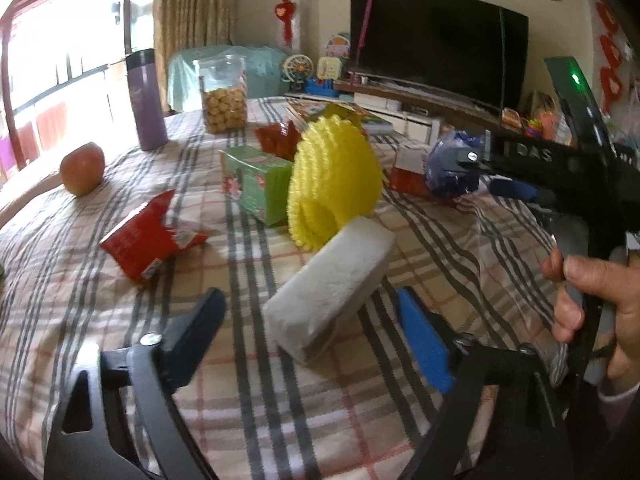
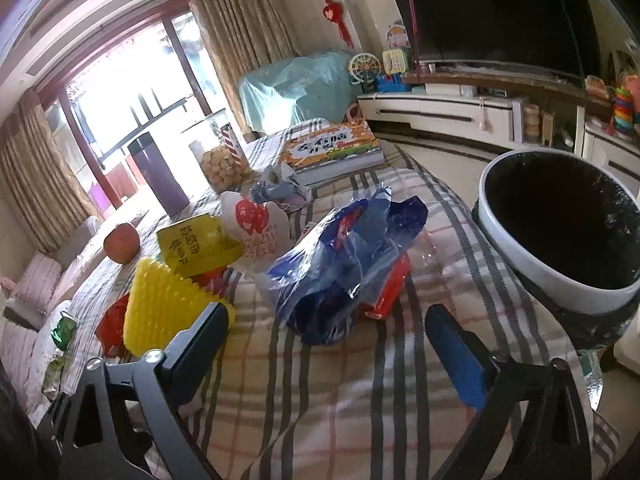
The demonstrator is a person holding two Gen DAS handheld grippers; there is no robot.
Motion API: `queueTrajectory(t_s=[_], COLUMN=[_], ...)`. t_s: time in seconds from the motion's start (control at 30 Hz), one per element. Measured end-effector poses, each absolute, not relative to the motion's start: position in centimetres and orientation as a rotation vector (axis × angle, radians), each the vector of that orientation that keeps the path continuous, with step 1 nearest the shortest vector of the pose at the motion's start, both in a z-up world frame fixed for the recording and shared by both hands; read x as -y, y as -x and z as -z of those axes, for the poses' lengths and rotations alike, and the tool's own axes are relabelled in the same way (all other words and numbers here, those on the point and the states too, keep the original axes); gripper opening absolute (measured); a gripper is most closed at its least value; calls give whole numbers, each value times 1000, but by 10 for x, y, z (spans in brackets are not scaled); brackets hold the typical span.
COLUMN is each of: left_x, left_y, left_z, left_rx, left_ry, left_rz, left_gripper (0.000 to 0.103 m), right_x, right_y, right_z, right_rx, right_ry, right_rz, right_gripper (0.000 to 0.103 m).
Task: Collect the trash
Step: 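Grasp the white foam block with left tool while right tool grasps blue plastic bag, then carry both items over the bin and open both tools to drop them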
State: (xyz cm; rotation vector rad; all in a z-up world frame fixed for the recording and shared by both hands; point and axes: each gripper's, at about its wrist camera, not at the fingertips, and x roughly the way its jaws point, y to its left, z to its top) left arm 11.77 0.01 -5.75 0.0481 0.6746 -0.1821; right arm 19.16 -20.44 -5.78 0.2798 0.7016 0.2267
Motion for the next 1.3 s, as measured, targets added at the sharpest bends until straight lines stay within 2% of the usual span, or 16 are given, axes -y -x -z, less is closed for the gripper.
queueTrajectory(t_s=[0.03, 0.07, 0.1, 0.13, 0.17, 0.27, 0.33, 0.43, 1.3], left_x=[1, 3, 4, 5, 5, 5, 7, 15, 147], left_y=[-119, -121, -122, -123, -122, -121, -120, -121, -168], left_z=[59, 59, 60, 60, 59, 56, 53, 48, 12], left_rx=[-683, -693, -702, -707, -702, -698, -698, -695, -649], left_ry=[-48, -46, -42, -40, -40, -6, 25, 55, -15], left_rz=[191, 202, 213, 214, 209, 222, 243, 283, 476], left_gripper=[68, 63, 50, 48, 47, 37, 31, 30, 30], right_x=[205, 206, 207, 208, 210, 216, 221, 231, 351], right_y=[-195, -198, -201, -203, -205, -203, -196, -186, -147], right_z=[59, 60, 61, 63, 65, 68, 69, 68, 54], right_rx=[-710, -716, -721, -730, -741, -751, -746, -739, -710], right_ry=[-287, -292, -292, -292, -296, -322, -330, -338, -388], right_rz=[-232, -235, -238, -241, -249, -280, -294, -311, -173], right_gripper=[91, 83, 72, 64, 48, 27, 24, 21, 20])
